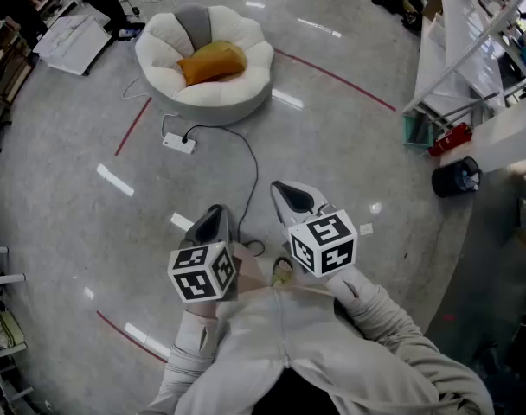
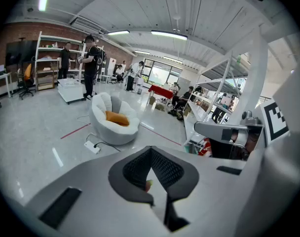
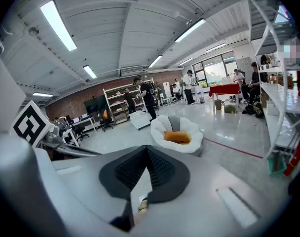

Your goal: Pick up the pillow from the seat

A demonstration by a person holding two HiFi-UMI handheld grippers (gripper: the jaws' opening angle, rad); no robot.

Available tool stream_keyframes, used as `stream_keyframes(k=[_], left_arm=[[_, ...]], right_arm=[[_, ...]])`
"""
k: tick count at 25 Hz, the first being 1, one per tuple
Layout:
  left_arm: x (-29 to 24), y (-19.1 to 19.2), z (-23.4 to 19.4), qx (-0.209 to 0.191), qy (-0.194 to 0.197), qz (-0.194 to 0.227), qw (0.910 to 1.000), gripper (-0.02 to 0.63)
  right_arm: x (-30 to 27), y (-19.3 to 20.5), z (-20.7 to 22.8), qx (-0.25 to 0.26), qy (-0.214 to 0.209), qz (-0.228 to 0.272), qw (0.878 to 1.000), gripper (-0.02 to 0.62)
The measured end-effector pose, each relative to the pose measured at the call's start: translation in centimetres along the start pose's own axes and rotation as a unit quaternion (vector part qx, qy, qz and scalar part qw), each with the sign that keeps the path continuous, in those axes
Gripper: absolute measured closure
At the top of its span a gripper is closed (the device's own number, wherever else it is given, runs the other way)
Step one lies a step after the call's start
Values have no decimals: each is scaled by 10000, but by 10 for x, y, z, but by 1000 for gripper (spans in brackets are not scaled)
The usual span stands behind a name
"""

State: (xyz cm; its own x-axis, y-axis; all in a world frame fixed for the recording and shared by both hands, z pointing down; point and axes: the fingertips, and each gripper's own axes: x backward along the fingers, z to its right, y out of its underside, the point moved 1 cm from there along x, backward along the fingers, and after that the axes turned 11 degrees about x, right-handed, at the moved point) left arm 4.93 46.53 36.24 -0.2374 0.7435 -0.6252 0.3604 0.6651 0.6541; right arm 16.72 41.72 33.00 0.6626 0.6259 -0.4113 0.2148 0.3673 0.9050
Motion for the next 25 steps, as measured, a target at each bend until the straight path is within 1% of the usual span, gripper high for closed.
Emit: stream_keyframes(k=[5, 10, 13, 18, 23, 25], left_arm=[[31, 25, 6, -79, -109, 26, 9999, 604], [42, 29, 15, -242, 24, 86, 9997, 604], [49, 30, 14, -249, 49, 136, 9996, 604], [56, 35, 8, -185, -51, 234, 9995, 604], [60, 36, 5, -129, -226, 358, 9990, 604], [60, 34, 1, -76, -298, 382, 9988, 603]], right_arm=[[40, 18, -15, -1, 82, -51, 10000, 597], [54, 26, -24, 31, 233, -22, 9997, 597], [59, 24, -31, 96, 255, 6, 9996, 597], [64, 27, -41, 225, 142, 13, 9996, 597], [69, 28, -38, 62, 18, 103, 9999, 595], [65, 27, -40, 106, -52, 59, 9999, 595]])
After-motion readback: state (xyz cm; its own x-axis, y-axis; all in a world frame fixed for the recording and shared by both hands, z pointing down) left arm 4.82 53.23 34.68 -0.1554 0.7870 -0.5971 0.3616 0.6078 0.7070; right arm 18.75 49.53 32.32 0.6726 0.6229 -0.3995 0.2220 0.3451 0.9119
